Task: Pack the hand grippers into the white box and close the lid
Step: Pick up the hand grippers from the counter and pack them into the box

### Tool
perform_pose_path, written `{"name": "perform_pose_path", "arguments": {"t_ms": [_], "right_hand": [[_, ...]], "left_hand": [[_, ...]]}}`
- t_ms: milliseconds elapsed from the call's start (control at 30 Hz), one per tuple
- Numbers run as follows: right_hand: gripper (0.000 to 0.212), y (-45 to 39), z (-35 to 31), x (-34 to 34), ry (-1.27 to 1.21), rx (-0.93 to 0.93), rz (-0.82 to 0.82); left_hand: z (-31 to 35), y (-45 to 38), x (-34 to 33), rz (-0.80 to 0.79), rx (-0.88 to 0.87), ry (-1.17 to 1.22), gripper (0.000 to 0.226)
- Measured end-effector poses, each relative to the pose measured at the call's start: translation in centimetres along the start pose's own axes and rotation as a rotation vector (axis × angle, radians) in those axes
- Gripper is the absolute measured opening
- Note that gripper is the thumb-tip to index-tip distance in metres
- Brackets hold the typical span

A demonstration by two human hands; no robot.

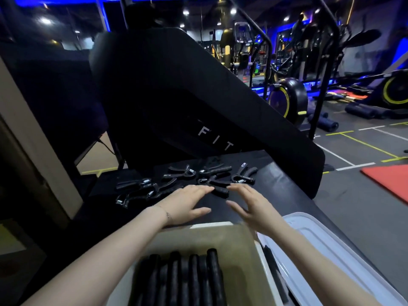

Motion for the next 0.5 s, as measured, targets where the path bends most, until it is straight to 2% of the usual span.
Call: {"name": "perform_pose_path", "arguments": {"t_ms": [100, 367, 500], "right_hand": [[0.047, -2.9, 2.4, -2.8, -0.014, -0.06, -0.092], [0.074, -8.3, 7.8, -12.5, 0.206, -0.136, -0.341], [0.08, -9.8, 8.7, -16.0, 0.275, -0.113, -0.378]], "left_hand": [[-3.0, -3.2, -0.6, -0.019, 0.056, 0.007, 0.065], [-9.7, -10.8, -1.3, -0.036, 0.163, -0.057, 0.07], [-11.7, -14.3, -2.3, -0.043, 0.181, -0.085, 0.071]]}}
Point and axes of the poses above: each hand's wrist, its own y-axis away from the middle knuckle, its own x-axis out of the back of the hand, z = x × y, the point moved 6 cm from there along -y, towards the middle knuckle, and after that the axes turned 13 degrees about y, right-handed, at the moved point
